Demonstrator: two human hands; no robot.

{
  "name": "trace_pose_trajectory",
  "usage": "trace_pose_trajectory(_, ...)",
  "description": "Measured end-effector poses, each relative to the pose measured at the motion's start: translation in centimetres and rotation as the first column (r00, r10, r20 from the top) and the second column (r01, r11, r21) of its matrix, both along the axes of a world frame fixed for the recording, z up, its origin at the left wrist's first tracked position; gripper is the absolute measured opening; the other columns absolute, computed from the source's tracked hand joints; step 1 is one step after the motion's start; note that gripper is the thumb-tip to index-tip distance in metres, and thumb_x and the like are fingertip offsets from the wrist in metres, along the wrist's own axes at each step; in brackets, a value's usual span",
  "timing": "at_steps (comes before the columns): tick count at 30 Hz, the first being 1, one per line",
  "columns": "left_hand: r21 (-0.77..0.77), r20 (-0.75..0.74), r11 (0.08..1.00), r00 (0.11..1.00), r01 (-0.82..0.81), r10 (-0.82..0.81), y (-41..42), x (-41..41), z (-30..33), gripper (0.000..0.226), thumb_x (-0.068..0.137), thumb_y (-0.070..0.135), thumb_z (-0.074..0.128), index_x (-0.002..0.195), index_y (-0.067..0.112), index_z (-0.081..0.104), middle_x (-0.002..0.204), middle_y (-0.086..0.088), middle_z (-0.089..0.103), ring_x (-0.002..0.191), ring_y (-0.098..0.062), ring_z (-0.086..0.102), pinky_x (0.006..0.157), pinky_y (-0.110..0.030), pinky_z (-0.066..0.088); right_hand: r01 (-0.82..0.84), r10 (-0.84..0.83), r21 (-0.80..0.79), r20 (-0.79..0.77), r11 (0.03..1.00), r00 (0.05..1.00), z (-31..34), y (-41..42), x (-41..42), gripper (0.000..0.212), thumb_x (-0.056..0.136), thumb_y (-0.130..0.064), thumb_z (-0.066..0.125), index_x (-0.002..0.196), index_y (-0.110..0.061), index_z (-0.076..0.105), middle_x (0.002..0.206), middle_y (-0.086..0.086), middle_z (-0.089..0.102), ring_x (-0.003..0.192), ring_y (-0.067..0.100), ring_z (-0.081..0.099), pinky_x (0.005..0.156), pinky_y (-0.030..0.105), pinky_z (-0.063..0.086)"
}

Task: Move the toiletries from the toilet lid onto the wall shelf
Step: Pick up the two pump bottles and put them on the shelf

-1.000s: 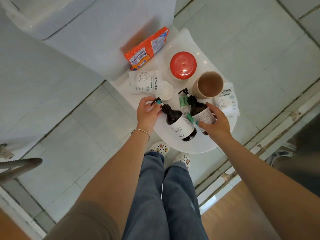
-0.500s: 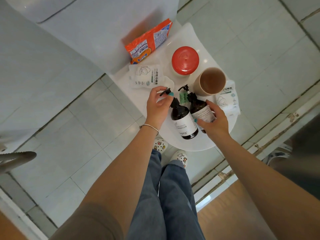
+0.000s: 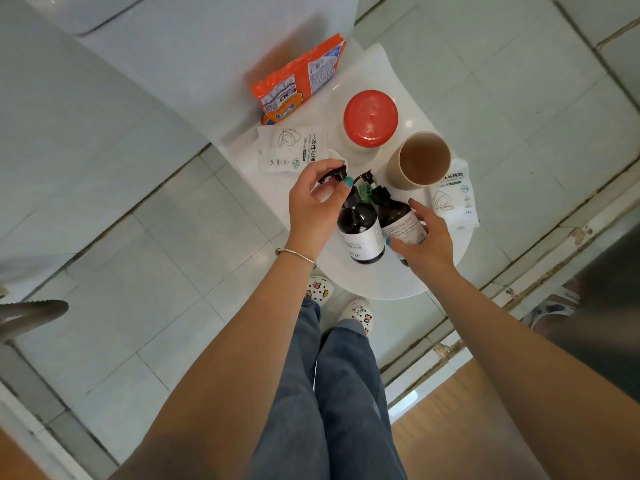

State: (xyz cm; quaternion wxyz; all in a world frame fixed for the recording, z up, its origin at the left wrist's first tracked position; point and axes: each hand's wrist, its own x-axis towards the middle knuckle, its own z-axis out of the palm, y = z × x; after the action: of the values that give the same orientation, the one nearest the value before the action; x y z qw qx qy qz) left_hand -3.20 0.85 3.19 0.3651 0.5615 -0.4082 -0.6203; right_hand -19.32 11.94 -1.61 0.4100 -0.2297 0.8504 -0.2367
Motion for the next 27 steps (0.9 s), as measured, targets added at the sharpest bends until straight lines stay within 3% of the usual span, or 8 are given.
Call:
trace_pose_trajectory(6,-0.178,-0.026,0.981,0.996,0.077,-0.083,-1.2,0.5,2.0,0.035,0.077,-0.011,0.068,0.093,0.020,0.064,0.092,0.008,0.066,0.089,-0.004,0.064,0.088,-0.023,0.051,0.015,-0.016,0.013,0.033,1.000,0.999,0.2,0.0,0.1,0.074,0.069,-0.017,0.083,0.126,-0.048,0.049,0.123,-0.007,0.045,0.122,0.020,0.048,0.080,0.048,0.060)
trace_pose_trajectory(9,-0.217,-0.018,0.970,0.993,0.109,-0.116,-1.3,0.7,2.3,0.037,0.076,-0.014,0.067,0.093,0.018,0.062,0.092,0.001,0.065,0.090,-0.009,0.063,0.087,-0.020,0.050,0.000,0.001,-0.005,0.060,1.000,0.998,0.3,0.1,0.1,0.071,0.070,-0.015,0.081,0.123,-0.049,0.048,0.121,-0.005,0.051,0.116,0.022,0.053,0.076,0.048,0.060)
trace_pose_trajectory(15,-0.189,-0.065,0.974,0.988,0.127,-0.142,-0.2,1.1,2.0,0.038,0.078,-0.014,0.065,0.095,0.020,0.061,0.096,-0.002,0.062,0.099,-0.019,0.060,0.087,-0.025,0.052,-0.105,0.109,0.060,-0.085,0.993,0.990,1.4,-0.6,0.6,0.073,0.053,-0.058,0.080,0.113,-0.057,0.037,0.115,-0.012,0.060,0.109,0.022,0.059,0.085,0.050,0.056)
trace_pose_trajectory(18,-0.176,-0.061,0.976,0.988,0.132,-0.145,0.1,1.2,2.1,0.038,0.079,-0.011,0.066,0.095,0.023,0.062,0.096,0.008,0.063,0.101,-0.011,0.058,0.090,-0.028,0.052,-0.188,0.205,0.107,-0.188,0.976,0.961,2.0,-1.2,0.6,0.078,0.058,-0.058,0.079,0.122,-0.049,0.036,0.121,-0.008,0.062,0.111,0.023,0.059,0.098,0.048,0.048)
trace_pose_trajectory(20,-0.176,-0.047,0.973,0.987,0.146,-0.156,0.2,1.3,2.1,0.037,0.079,-0.008,0.067,0.095,0.025,0.062,0.095,0.018,0.064,0.102,-0.007,0.058,0.092,-0.029,0.052,-0.230,0.253,0.128,-0.209,0.965,0.945,2.3,-1.5,0.7,0.079,0.062,-0.054,0.080,0.127,-0.044,0.037,0.125,-0.008,0.061,0.111,0.023,0.058,0.099,0.045,0.046)
trace_pose_trajectory(23,-0.175,-0.010,0.972,0.987,0.157,-0.161,0.5,1.5,2.2,0.038,0.079,-0.006,0.068,0.095,0.029,0.063,0.096,0.021,0.066,0.103,-0.004,0.059,0.095,-0.029,0.050,-0.262,0.294,0.170,-0.206,0.950,0.933,2.5,-2.1,1.1,0.071,0.064,-0.048,0.077,0.123,-0.042,0.039,0.117,-0.005,0.062,0.103,0.024,0.061,0.088,0.045,0.052)
trace_pose_trajectory(27,-0.166,0.008,0.971,0.985,0.170,-0.171,1.0,1.6,2.4,0.037,0.079,-0.003,0.070,0.095,0.030,0.065,0.100,0.011,0.067,0.105,-0.011,0.061,0.097,-0.036,0.050,-0.199,0.217,0.160,-0.105,0.967,0.970,3.6,-2.4,2.0,0.064,0.059,-0.044,0.076,0.109,-0.046,0.036,0.110,-0.010,0.058,0.089,0.026,0.063,0.068,0.045,0.059)
